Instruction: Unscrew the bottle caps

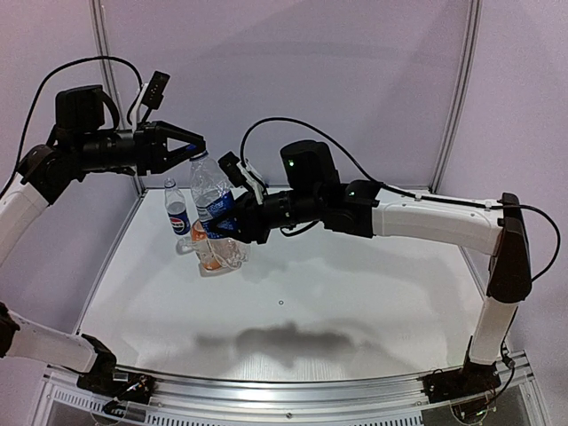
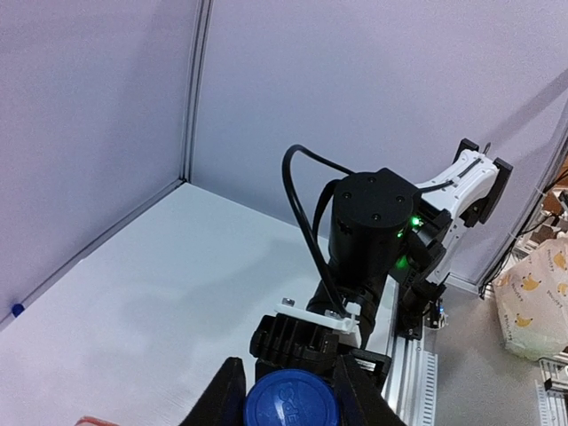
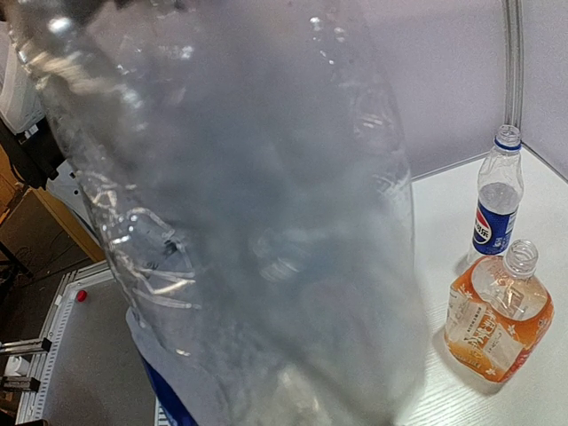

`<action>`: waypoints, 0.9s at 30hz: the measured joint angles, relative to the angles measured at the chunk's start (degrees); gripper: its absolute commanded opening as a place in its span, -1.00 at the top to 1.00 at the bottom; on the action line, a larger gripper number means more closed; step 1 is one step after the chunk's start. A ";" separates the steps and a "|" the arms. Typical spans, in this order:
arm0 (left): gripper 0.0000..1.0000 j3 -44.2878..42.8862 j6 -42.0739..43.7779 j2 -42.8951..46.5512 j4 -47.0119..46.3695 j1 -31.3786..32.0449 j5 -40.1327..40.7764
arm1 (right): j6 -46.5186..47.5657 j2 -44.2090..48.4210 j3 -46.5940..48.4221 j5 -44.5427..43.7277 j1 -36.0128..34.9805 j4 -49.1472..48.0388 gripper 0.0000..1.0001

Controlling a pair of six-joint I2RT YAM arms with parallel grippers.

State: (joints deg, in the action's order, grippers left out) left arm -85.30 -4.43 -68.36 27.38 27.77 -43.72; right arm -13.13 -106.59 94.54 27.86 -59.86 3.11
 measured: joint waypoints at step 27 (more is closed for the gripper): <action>0.76 -14.08 -15.28 -8.70 8.41 6.45 38.66 | 6.99 -9.81 23.30 -34.18 -0.15 18.21 0.38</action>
State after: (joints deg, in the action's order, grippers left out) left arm -99.37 -19.70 -77.06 35.79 34.22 -5.06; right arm -6.13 -116.40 117.84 -6.33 -60.01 21.32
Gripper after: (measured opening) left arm 0.289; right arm 0.315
